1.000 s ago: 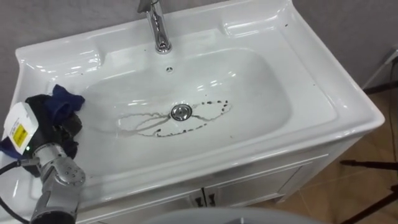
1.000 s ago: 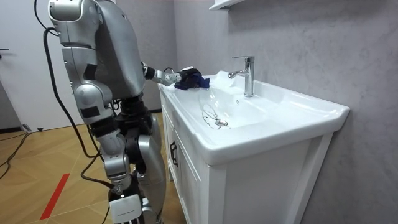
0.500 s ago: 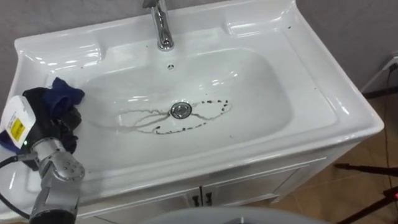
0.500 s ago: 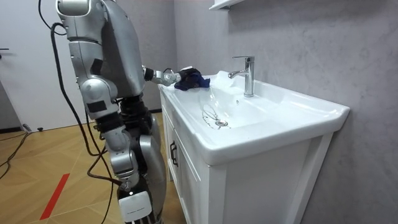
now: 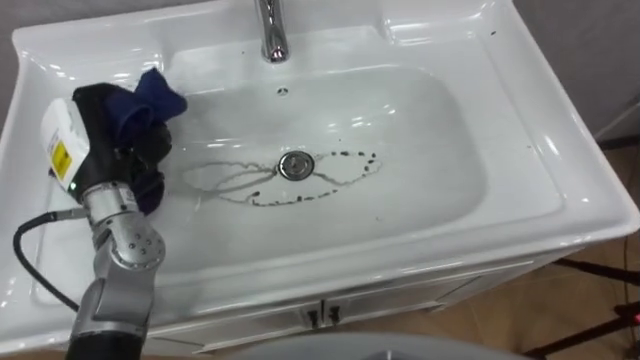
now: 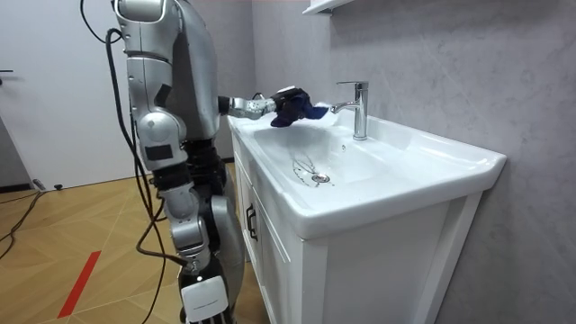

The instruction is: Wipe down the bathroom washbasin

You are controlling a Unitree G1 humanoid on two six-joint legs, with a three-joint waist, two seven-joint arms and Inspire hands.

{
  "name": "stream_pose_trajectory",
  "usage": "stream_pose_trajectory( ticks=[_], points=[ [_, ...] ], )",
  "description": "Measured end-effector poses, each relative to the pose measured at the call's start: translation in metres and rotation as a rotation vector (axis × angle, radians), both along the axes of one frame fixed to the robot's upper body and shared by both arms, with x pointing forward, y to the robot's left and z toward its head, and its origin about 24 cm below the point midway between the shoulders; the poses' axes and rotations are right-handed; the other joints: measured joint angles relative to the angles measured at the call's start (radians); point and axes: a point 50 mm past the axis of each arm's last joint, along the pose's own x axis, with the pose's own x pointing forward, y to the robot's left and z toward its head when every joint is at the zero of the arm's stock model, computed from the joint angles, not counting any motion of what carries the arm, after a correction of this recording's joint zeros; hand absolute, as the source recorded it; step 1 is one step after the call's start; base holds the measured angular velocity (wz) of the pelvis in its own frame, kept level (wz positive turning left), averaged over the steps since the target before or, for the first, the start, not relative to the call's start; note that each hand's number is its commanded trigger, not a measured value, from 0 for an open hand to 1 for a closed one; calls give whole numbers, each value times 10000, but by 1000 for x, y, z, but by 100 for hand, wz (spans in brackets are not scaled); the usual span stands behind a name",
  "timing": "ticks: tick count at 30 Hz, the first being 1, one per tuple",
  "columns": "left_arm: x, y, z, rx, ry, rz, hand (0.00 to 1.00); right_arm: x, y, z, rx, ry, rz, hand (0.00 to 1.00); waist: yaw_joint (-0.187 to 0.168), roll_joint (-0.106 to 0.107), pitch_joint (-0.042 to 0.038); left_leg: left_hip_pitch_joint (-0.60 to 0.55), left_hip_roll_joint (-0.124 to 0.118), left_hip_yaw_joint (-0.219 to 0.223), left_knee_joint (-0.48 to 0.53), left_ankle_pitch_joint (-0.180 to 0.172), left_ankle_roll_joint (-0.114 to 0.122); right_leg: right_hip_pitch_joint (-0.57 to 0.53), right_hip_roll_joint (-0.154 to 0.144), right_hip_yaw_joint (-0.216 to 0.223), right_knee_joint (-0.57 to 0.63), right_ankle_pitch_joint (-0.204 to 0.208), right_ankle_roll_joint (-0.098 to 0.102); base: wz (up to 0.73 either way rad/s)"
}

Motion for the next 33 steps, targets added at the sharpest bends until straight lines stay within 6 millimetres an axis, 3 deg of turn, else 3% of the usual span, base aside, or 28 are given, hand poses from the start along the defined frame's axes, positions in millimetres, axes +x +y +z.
stream_pose_trajectory(
  ticks=[7,18,27,29,33],
  points=[
    [3,-12,2,-121,-231,-589,100,0,2,0,162,-101,139,0,-201,-28,19,-25,27,6,2,0,-1,-52,24,-8,-35,3,-6,-1],
    [3,-21,-1,-180,-156,-933,100,-6,6,-1,501,153,344,0,-210,-148,-17,-24,31,5,0,0,-1,9,27,-25,-159,15,-22,0],
    [2,-30,-8,-280,335,-1493,100,-11,6,-1,587,420,288,0,-228,-191,15,144,37,21,-6,0,-1,176,37,-16,-176,15,-22,0],
    [1,-29,-13,-236,607,-1529,100,-10,6,-1,632,452,319,0,-226,-184,11,160,38,18,-6,0,-1,188,38,-17,-167,16,-23,0],
    [-10,-19,-49,-166,2516,-1187,100,-13,5,-1,601,640,207,0,-239,-125,-10,169,40,21,-6,0,-1,193,52,6,-163,32,-44,-2]
  ],
)
